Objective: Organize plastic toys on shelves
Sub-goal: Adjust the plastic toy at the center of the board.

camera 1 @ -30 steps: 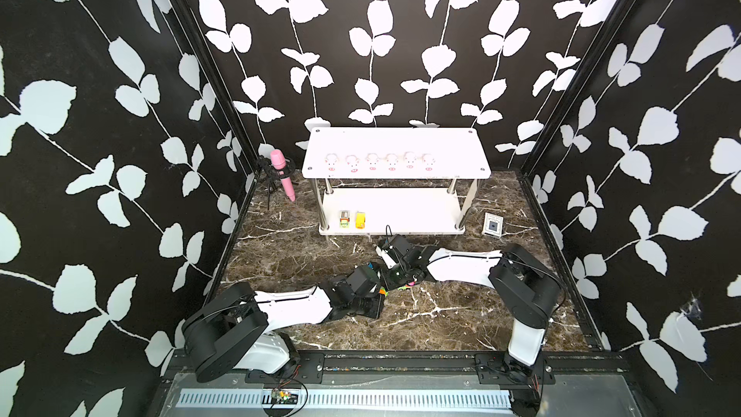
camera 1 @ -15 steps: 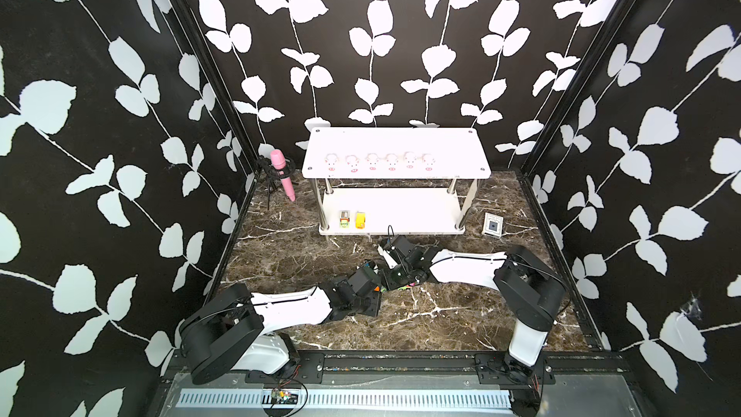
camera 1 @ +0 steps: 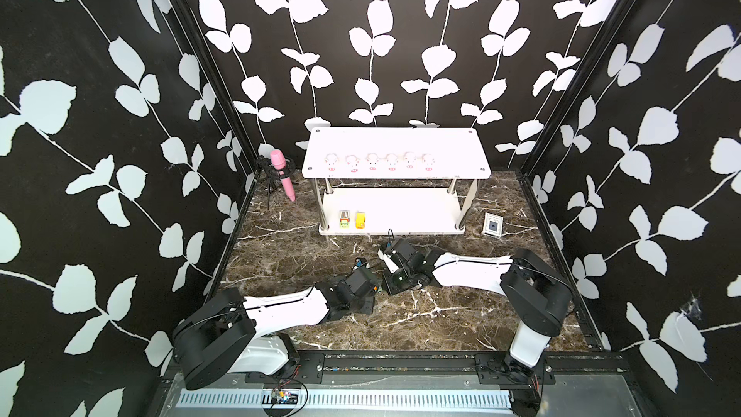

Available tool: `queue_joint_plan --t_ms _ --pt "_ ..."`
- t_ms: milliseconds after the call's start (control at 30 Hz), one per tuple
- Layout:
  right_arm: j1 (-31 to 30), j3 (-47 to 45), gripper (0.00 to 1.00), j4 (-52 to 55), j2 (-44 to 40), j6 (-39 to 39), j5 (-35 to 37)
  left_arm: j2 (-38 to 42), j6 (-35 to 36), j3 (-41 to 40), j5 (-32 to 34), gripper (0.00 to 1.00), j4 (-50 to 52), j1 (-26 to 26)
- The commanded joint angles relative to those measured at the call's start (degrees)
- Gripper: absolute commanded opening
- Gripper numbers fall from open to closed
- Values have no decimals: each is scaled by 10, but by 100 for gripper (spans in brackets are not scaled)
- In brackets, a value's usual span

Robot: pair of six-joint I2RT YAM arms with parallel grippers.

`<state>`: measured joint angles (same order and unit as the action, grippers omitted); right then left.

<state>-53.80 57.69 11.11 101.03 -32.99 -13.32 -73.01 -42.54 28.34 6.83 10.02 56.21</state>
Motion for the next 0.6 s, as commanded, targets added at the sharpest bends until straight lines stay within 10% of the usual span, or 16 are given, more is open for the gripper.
queue_joint_plan --t_ms 0,567 --pt "-3 -5 14 -2 -25 -3 33 34 26 7 -25 9 8 0" --pt "-1 74 0 -25 56 14 63 -26 30 18 -51 0 -36 0"
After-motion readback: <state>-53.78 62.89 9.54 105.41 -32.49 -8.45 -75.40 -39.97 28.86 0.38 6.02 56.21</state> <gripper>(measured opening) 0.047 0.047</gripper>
